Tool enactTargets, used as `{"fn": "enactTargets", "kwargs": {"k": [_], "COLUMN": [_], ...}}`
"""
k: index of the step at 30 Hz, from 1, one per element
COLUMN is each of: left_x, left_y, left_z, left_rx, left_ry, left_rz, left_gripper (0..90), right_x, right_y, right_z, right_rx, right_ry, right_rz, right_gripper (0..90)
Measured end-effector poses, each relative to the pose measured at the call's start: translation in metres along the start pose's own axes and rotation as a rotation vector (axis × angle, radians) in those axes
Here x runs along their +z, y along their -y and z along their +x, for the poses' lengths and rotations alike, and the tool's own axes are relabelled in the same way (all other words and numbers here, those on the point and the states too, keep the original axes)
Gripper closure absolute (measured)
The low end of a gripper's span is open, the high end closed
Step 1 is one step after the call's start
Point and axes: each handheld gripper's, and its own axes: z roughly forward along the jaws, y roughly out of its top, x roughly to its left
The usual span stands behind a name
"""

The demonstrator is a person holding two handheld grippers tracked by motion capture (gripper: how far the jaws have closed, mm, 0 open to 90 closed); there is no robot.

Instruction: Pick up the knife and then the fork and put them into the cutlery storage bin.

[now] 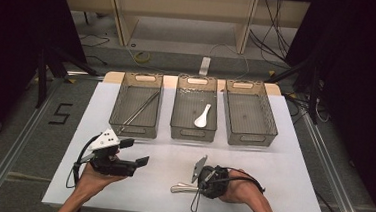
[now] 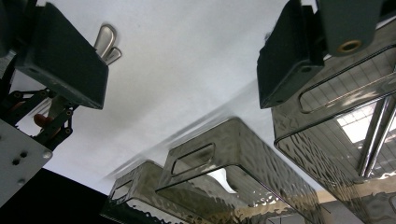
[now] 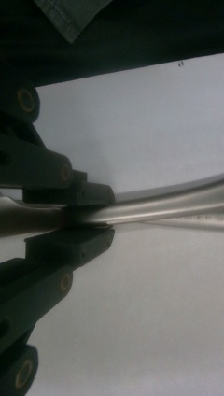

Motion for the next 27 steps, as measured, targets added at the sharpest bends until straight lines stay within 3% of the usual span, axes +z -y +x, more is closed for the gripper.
{"fn": "enactTargets", "kwargs": {"k": [15,27], "left_x": [0.0005,-0.0008], "left_y": [0.0003,-0.0001], "left_z": [0.0005,0.0023], "left_rx": [0.004,-0.010], "left_ry": [-0.013,-0.017], "left_rz": [0.013,0.002], "left_gripper": [16.7,16.7], "right_x": [-0.0037,-0.0082], "right_y": [0.0001,0.0010], "right_z": [0.0033,0.0013], "right_rx": [-0.038,0.002], "right_ry": [0.009,0.036], "right_rz": [0.001,-0.015], "right_gripper": [80.7,80.9]}}
